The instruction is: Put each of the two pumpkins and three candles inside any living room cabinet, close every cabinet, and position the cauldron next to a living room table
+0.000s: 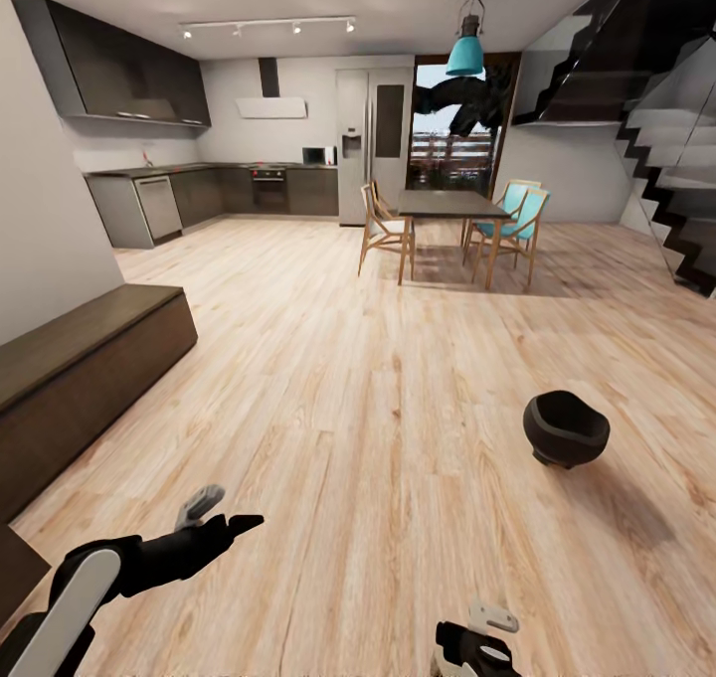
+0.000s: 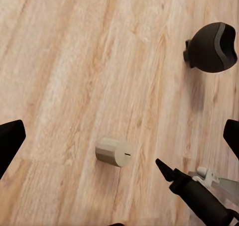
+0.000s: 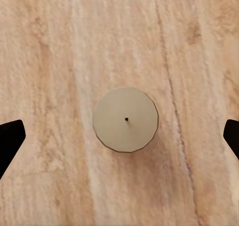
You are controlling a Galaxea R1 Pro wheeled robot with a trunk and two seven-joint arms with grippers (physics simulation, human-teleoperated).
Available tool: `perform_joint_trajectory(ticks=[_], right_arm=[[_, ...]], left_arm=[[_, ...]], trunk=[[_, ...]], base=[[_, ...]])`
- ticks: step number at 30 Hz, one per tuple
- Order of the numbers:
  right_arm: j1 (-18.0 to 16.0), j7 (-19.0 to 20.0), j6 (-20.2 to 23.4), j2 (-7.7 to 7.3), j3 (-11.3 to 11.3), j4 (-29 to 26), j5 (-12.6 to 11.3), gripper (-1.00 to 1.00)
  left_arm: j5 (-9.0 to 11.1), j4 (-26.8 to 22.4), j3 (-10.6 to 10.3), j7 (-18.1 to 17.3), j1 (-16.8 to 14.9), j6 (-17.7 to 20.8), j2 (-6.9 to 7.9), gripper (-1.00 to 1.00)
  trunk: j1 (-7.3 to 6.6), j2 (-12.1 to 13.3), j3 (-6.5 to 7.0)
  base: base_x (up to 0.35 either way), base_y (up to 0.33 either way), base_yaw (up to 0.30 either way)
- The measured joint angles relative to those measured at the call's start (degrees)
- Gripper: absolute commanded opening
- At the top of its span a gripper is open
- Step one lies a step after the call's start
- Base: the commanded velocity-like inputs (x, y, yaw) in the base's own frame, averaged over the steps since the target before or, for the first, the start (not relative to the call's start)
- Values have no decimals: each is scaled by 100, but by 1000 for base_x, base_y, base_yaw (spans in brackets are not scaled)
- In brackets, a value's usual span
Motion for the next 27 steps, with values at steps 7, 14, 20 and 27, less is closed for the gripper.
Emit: perform_joint_trajectory(ticks=[7, 14, 20, 27], right_arm=[[0, 9, -31, 0, 5, -1, 2, 100], [0, 196, -87, 0, 3, 3, 4, 100], [1, 438, -243, -2, -7, 260, -19, 100], [1, 452, -257, -6, -25, 354, -41, 100]], left_arm=[[9, 9, -8, -6, 0, 3, -11, 100], [9, 10, -16, -6, 0, 3, -25, 100], [7, 11, -25, -6, 0, 2, -37, 100], [7, 11, -26, -6, 0, 3, -47, 100]], trunk=[[154, -281, -126], [308, -562, -251], [439, -802, -359], [593, -1083, -485]], base=[[0, 0, 0], [0, 0, 0], [0, 0, 0], [0, 0, 0]])
